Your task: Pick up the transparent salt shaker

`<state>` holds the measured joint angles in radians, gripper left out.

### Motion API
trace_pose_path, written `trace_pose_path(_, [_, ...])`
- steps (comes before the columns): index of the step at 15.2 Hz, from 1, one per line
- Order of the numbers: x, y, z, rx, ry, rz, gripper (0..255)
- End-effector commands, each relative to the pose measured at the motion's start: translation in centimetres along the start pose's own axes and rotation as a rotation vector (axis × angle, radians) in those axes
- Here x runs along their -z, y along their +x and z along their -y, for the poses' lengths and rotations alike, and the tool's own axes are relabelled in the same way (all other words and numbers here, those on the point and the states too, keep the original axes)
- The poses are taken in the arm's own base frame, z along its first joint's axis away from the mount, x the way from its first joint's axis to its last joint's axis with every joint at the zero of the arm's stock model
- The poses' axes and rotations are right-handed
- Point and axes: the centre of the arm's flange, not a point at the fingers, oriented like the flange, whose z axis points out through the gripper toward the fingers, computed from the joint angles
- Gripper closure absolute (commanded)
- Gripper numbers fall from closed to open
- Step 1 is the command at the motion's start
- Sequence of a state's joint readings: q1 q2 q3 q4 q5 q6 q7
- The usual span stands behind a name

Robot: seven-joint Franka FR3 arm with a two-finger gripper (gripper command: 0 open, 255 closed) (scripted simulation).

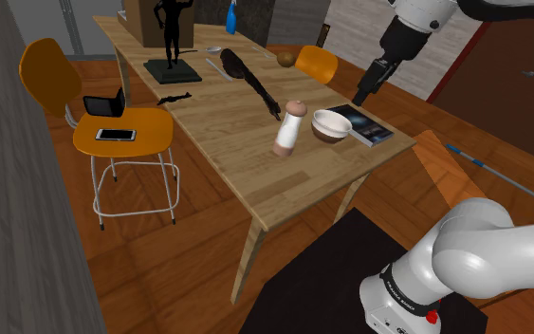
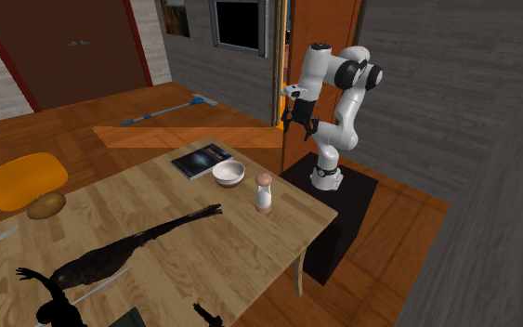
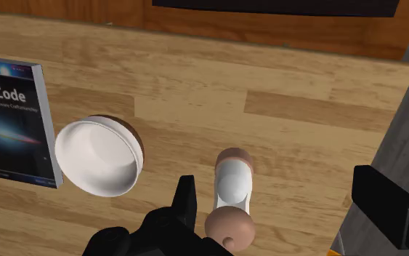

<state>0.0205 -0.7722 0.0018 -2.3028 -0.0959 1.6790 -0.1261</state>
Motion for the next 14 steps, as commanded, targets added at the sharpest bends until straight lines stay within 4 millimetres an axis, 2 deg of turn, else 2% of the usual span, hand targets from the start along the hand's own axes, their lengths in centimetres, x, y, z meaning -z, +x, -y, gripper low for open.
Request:
trace_pose_path(1, [0.0,0.0,0.0,0.0,0.0,0.0,0])
trace_pose_path(8, [-5.4,8.5,-3.0,0.13,0.048,0.083,0])
trace_pose_path(14, [-10.7,15.6,-4.5,0.242,0.089,0.153,0])
